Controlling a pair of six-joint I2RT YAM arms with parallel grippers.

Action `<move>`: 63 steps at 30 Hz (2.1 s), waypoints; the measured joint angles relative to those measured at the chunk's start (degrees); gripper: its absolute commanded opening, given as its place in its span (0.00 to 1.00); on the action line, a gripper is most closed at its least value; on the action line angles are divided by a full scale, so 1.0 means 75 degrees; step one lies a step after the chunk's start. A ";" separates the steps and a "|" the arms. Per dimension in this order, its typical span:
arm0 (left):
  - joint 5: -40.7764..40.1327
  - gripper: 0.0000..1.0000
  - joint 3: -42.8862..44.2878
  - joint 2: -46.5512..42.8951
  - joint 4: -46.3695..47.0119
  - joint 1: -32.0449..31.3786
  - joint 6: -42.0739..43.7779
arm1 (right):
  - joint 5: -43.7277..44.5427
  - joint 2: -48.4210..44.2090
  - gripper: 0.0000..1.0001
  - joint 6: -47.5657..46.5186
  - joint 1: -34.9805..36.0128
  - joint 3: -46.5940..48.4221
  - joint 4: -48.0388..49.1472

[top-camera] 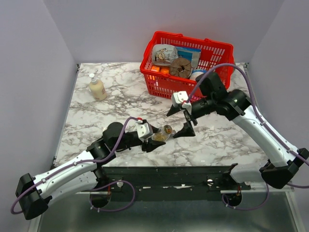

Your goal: Sort the pills into containers

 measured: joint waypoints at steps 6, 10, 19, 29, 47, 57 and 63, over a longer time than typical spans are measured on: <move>0.0321 0.00 0.0108 0.0201 0.0006 0.0041 -0.0527 | -0.0321 -0.0303 0.89 -0.1364 0.0297 -0.0131 -0.0586; 0.0373 0.00 0.0146 0.0315 0.0052 0.0050 -0.0833 | -0.0140 -0.0303 0.81 -0.1358 0.0495 -0.0265 -0.0463; 0.0481 0.00 0.0146 0.0405 0.0079 0.0055 -0.1084 | 0.0484 -0.0216 0.60 -0.1055 0.0764 -0.0589 0.0020; 0.0568 0.00 0.0146 0.0405 0.0087 0.0055 -0.1081 | 0.0688 -0.0169 0.26 -0.0935 0.0772 -0.0589 0.0154; 0.1361 0.00 0.0530 0.0399 -0.1023 0.0157 0.0248 | -0.0102 0.0233 0.24 -0.0935 0.0787 -0.0396 -0.0495; 0.1131 0.00 0.0172 0.0318 -0.0216 0.0254 -0.0810 | 0.0297 -0.0248 0.20 0.0286 0.0781 -0.1072 0.0813; 0.0667 0.00 0.0064 0.0140 0.0020 0.0256 -0.1105 | 0.0335 -0.0233 0.15 0.1084 0.0731 -0.1116 0.1472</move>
